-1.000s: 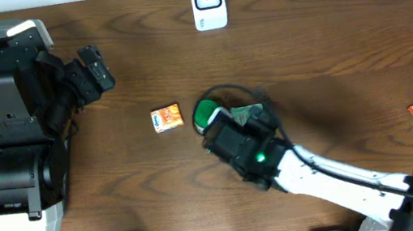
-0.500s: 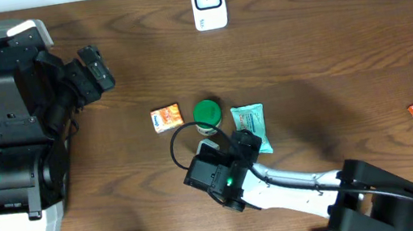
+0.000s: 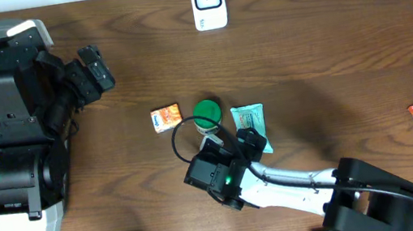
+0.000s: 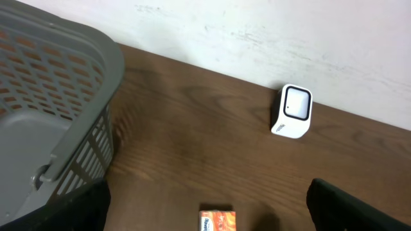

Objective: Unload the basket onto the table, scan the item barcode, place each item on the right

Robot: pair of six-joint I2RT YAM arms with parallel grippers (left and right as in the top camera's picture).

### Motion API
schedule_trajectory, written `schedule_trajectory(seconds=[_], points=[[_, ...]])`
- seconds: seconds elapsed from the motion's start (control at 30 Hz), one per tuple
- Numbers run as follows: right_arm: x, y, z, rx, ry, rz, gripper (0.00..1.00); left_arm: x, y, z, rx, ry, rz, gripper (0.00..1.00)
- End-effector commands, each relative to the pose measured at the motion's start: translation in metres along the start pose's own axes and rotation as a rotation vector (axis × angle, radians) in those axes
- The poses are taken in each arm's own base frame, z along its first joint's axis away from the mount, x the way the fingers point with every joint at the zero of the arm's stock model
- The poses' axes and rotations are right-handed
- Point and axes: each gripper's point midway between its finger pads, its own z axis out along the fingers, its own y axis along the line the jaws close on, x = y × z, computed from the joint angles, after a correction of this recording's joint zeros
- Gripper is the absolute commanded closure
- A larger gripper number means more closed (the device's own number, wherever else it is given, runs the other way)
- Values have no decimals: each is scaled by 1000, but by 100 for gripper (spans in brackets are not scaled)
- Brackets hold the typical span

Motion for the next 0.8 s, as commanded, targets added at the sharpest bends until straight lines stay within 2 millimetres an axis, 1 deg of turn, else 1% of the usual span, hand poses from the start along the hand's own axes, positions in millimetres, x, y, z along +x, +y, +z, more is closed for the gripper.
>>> schedule_trajectory(seconds=[0.0, 0.23, 0.43, 0.53, 0.6, 0.7, 0.77], points=[[27, 20, 19, -64, 75, 0, 1, -4, 3, 0, -15, -10, 6, 2], [27, 20, 24, -65, 61, -9, 1, -4, 3, 0, -15, -10, 6, 2], [36, 17, 34, -61, 71, 20, 1, -4, 3, 0, -15, -10, 6, 2], [39, 19, 37, -79, 77, 38, 5, -4, 3, 0, -15, -10, 7, 2], [42, 20, 40, -95, 85, 46, 11, -4, 3, 0, -15, -10, 6, 2], [47, 19, 43, -96, 93, 54, 16, -4, 3, 0, -15, -10, 6, 2], [50, 19, 44, -95, 101, 53, 23, -4, 3, 0, -15, -10, 6, 2]])
